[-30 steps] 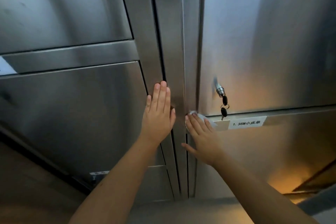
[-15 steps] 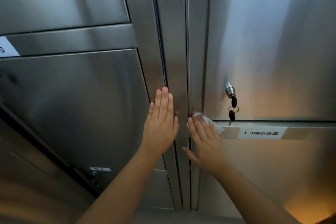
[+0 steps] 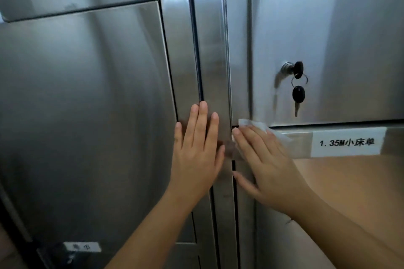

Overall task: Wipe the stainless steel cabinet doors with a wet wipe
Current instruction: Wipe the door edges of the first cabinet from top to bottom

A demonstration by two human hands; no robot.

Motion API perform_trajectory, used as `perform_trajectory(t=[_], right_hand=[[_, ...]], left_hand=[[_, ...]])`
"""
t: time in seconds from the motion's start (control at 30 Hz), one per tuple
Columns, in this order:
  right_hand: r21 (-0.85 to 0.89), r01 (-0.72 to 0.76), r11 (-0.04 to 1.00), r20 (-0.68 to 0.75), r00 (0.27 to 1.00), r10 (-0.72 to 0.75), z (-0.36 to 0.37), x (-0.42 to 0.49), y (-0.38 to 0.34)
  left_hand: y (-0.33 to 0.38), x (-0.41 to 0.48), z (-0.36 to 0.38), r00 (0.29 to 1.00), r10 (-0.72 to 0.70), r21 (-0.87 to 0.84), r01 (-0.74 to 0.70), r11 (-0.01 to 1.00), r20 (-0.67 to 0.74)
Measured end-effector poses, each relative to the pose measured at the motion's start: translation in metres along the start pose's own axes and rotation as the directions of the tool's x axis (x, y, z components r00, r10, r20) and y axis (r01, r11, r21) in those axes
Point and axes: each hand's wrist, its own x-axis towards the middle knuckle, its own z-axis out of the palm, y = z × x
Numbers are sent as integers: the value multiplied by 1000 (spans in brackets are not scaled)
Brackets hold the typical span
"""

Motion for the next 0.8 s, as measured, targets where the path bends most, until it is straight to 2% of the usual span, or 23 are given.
perform_trajectory(t=[0.23,0.43,0.53,0.6,0.7,0.8], right_hand=[[-185,54,981,-114,991,-76,19,-18,0],[-204,70,977,-15,997,-74,50,-52,-10],[-299,42,953,44,999,-30,71,-69,-16],[-307,-23,951,-5,1000,23,80,-75,-22],[-310,-43,950,-86,996,17,80,-71,-20],[-334,-30,942,-48,999,15,74,-64,-15]], left_hand=[[21,-43,22,997,21,10,-20,1000,-72],[34,-77,51,996,-9,20,11,1000,-94],[36,-85,65,990,-23,22,27,999,-139],[36,-87,73,984,-28,5,29,1000,-173],[33,-87,79,982,-17,-12,15,1000,-188],[31,-86,80,982,-9,1,9,1000,-187]])
